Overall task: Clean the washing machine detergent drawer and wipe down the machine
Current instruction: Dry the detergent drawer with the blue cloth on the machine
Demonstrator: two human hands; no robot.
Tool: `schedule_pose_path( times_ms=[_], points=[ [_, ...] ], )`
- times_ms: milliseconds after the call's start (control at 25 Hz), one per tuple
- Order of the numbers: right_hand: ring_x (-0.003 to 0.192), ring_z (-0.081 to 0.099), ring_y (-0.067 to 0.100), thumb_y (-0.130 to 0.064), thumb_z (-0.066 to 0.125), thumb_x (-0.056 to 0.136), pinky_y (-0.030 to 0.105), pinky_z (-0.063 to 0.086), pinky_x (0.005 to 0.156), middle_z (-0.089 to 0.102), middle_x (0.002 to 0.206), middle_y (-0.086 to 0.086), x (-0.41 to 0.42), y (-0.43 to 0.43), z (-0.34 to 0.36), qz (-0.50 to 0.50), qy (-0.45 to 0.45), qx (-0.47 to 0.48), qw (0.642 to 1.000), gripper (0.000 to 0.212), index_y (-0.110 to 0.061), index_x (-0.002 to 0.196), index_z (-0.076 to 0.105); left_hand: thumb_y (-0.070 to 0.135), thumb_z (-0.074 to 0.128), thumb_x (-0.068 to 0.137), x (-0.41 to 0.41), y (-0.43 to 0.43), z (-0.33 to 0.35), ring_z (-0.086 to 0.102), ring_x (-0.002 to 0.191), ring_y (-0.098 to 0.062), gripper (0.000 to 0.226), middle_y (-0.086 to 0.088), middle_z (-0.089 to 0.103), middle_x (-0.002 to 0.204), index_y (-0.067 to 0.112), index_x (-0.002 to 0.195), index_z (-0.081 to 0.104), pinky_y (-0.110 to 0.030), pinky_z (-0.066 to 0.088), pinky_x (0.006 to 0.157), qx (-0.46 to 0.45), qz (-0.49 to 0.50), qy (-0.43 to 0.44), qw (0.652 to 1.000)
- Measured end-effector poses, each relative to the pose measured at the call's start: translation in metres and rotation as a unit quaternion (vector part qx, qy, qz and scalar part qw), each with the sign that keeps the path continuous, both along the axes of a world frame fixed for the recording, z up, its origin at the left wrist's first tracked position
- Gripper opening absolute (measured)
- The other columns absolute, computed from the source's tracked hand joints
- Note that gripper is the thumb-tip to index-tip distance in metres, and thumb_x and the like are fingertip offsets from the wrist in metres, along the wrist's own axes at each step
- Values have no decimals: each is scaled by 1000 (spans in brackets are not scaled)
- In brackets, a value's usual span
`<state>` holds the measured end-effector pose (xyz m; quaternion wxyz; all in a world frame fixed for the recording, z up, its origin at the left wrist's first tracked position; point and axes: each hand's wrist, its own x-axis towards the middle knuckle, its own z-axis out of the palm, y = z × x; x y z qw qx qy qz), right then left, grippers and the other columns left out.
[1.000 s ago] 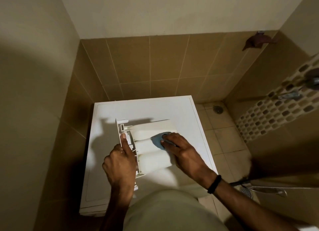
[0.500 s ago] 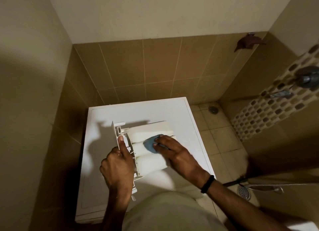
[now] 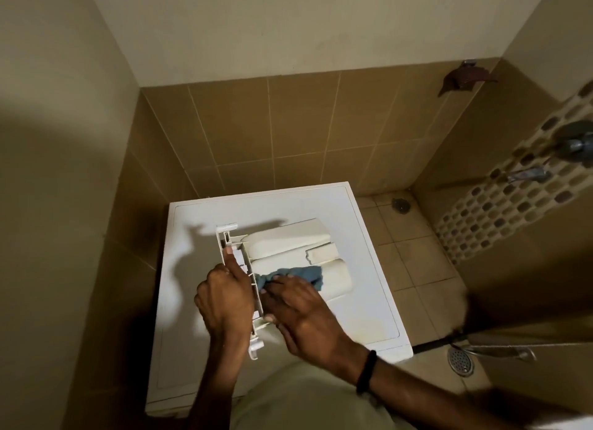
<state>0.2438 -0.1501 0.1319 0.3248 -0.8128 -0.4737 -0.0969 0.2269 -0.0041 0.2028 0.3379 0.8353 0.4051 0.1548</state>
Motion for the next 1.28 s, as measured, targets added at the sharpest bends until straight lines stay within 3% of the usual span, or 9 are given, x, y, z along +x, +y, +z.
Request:
schedule_pose_path(
  times_ms=[120, 320, 520, 640, 720, 880, 1040, 1160, 1280],
  points=[
    [131, 55, 29, -7, 61, 98, 47, 40, 111, 62, 135, 10, 38, -35, -5, 15, -13, -16, 1000, 33, -9, 130, 66, 39, 37, 111, -6, 7, 1, 65, 84, -53, 64, -35, 68, 83, -3, 69, 63, -50, 48, 78, -7, 16, 1, 1000],
    [123, 57, 30, 4, 56, 93, 49, 47, 101, 64, 126, 14, 51, -54, -13, -105, 53, 24, 993, 29, 0, 119, 69, 33, 41, 110, -8, 7, 0, 65, 84, -55, 60, -37, 68, 84, -7, 71, 63, -52, 49, 77, 6, 34, -3, 999],
    [137, 48, 33, 5, 54, 97, 46, 37, 116, 60, 136, 18, 9, -9, -15, 56, 8, 9, 998, 34, 2, 129, 63, 36, 37, 111, 0, 8, -7, 67, 82, -52, 65, -36, 70, 86, -10, 80, 70, -51, 52, 77, 5, 22, -12, 1000],
    [145, 38, 32, 13, 58, 92, 53, 37, 114, 52, 145, 17, 42, -54, -20, -33, -31, 25, 999, 49, -4, 138, 57, 37, 34, 112, -2, 17, -11, 66, 90, -53, 67, -36, 71, 92, -11, 86, 72, -52, 50, 85, -52, 49, -16, 997],
    [144, 39, 33, 9, 56, 93, 58, 35, 114, 53, 144, 18, 34, -45, -22, -61, -19, 59, 996, 44, 0, 136, 58, 35, 35, 112, 2, 14, -11, 64, 96, -55, 64, -38, 70, 98, -13, 91, 71, -53, 49, 89, -78, 56, -6, 995],
    [140, 45, 34, 10, 60, 90, 51, 31, 119, 59, 139, 20, 17, -14, -25, 99, -52, 22, 993, 42, 5, 132, 60, 34, 35, 112, 5, 13, -13, 64, 99, -55, 64, -40, 68, 101, -16, 92, 70, -53, 48, 90, -88, 40, -2, 995],
    [138, 48, 32, -7, 58, 98, 55, 32, 116, 61, 135, 14, 76, -61, -17, -100, -38, 58, 993, 30, -2, 127, 67, 34, 35, 112, 2, 18, -13, 62, 101, -56, 65, -40, 67, 101, -15, 87, 69, -53, 47, 93, -128, 74, 5, 989],
    [132, 48, 14, -19, 59, 99, 31, 46, 105, 51, 138, 2, 60, -44, -12, -227, 113, 139, 957, 30, -14, 127, 66, 40, 36, 111, 4, 22, -11, 63, 100, -52, 66, -35, 68, 97, -9, 80, 67, -51, 47, 92, -152, 78, 8, 985],
    [110, 52, -8, -22, 62, 98, 4, 43, 81, 51, 125, 4, 52, -29, -2, -298, 218, 204, 907, 25, -16, 122, 68, 50, 34, 109, 7, 23, -7, 62, 93, -44, 65, -23, 62, 84, 7, 66, 58, -47, 47, 89, -165, 47, 35, 985]
  ],
)
